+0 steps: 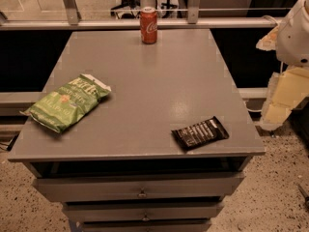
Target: Move rxbar chocolate near green jalapeno chip bag
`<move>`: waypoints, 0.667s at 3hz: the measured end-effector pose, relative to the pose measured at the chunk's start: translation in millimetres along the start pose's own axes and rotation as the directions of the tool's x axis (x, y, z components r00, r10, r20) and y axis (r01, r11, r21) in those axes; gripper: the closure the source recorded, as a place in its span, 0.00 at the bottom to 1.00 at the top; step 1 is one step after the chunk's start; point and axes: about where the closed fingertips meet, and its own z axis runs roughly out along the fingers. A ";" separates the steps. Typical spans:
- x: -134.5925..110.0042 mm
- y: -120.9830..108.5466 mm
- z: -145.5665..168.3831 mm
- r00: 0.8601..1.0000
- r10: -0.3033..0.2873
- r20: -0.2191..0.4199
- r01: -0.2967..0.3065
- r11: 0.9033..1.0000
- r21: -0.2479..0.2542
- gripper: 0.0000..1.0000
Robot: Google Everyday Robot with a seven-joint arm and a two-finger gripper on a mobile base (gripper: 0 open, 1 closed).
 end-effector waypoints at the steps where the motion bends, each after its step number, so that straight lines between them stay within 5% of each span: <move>1: 0.0 0.0 0.0 1.000 0.000 0.000 0.000 1.000 0.000 0.00; 2: -8.1 2.9 9.8 0.999 -0.044 -0.013 0.044 0.999 0.002 0.00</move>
Offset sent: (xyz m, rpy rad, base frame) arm 0.0059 0.0268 -0.0294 -0.0724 0.0096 0.1098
